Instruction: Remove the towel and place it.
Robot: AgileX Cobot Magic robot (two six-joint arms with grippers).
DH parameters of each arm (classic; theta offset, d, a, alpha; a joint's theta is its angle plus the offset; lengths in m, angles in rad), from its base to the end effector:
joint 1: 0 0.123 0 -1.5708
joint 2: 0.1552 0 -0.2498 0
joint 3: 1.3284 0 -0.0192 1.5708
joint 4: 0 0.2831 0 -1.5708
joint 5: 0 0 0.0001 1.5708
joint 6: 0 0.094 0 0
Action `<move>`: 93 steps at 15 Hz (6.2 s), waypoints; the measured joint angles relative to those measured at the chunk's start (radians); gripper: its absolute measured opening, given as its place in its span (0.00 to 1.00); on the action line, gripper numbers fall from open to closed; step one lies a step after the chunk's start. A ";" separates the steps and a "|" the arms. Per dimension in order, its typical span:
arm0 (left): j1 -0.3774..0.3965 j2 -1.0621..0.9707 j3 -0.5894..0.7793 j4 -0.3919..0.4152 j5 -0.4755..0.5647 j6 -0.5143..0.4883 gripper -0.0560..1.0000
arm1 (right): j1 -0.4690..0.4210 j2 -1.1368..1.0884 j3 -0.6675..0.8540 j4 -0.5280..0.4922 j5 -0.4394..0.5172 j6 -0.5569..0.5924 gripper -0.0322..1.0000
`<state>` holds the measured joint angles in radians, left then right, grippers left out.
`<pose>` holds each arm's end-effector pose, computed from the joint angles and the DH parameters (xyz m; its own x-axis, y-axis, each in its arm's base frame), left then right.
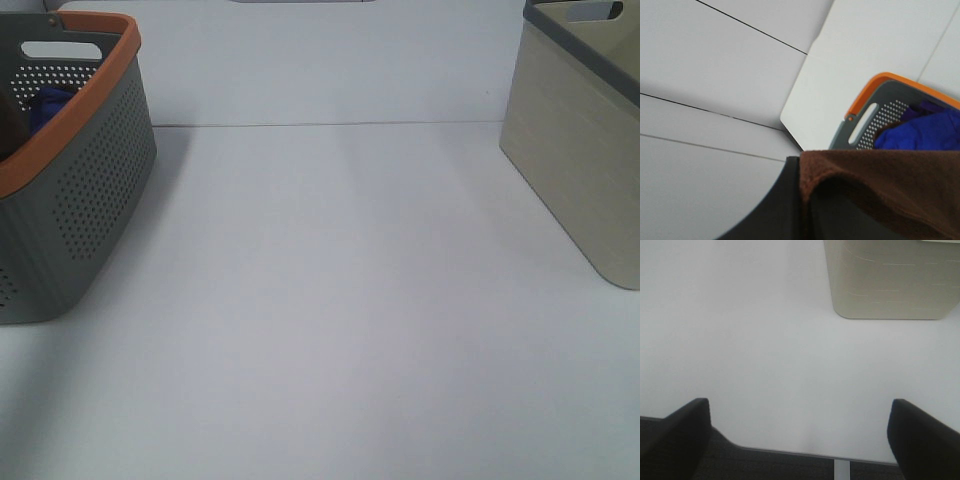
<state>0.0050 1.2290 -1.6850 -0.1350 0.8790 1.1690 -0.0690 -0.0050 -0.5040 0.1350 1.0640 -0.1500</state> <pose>0.2745 -0.0084 0.5007 -0.0704 0.8781 -0.4733 0.3309 0.4682 0.8193 0.0605 0.0069 0.2934 -0.4417 -0.0532 -0.8956 -0.0739 0.9970 -0.0227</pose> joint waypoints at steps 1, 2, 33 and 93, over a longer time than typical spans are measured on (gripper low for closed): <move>0.000 0.000 -0.042 -0.029 0.000 0.000 0.05 | 0.000 0.000 0.000 0.000 -0.001 0.000 0.84; 0.000 0.000 -0.083 -0.058 0.000 0.000 0.05 | 0.000 0.000 -0.003 0.000 -0.012 0.000 0.84; -0.739 0.586 -0.251 0.173 -0.268 -0.616 0.05 | 0.000 0.981 -0.022 1.404 -0.217 -1.478 0.81; -0.737 0.679 -0.349 0.277 -0.230 -0.739 0.05 | 0.558 1.784 -0.426 1.598 -1.305 -1.468 0.03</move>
<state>-0.7320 1.9080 -2.0340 0.1420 0.6490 0.4300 0.4890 1.7790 -0.9300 1.7330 -0.2410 -1.6180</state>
